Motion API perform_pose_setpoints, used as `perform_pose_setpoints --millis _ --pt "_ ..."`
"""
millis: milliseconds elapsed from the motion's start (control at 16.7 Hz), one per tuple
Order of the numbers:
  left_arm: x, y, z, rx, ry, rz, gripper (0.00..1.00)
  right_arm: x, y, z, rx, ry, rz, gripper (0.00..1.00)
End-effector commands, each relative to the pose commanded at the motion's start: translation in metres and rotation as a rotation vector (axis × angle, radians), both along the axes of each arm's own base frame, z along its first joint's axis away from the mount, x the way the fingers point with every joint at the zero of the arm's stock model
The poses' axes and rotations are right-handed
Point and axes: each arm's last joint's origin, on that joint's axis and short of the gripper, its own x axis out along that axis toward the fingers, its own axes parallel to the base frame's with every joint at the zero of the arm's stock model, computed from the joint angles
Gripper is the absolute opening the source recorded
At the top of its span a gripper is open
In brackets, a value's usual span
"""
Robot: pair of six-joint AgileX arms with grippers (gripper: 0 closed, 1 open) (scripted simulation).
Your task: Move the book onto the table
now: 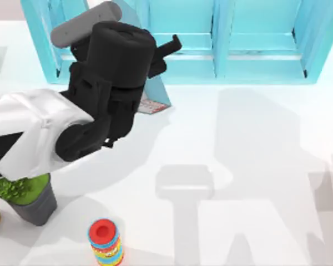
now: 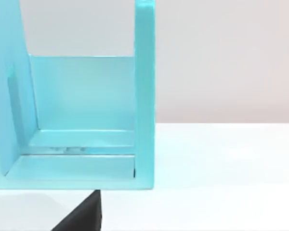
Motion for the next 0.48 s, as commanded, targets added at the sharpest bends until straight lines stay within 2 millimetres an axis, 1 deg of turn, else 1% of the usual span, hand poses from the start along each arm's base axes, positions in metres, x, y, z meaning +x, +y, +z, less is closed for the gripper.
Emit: perform_pose_setpoints --millis 120,240,480 --pt "-0.006 -0.031 -0.014 -0.156 0.017 0.063 0.00 0.000 0.000 0.000 0.000 0.000 0.000 1.00" --pt "-0.017 -0.061 -0.028 -0.321 0.023 0.131 0.00 0.000 0.000 0.000 0.000 0.000 0.000 1.00" --pt "-0.047 -0.115 -0.055 -0.646 0.006 0.256 0.00 0.000 0.000 0.000 0.000 0.000 0.000 1.00"
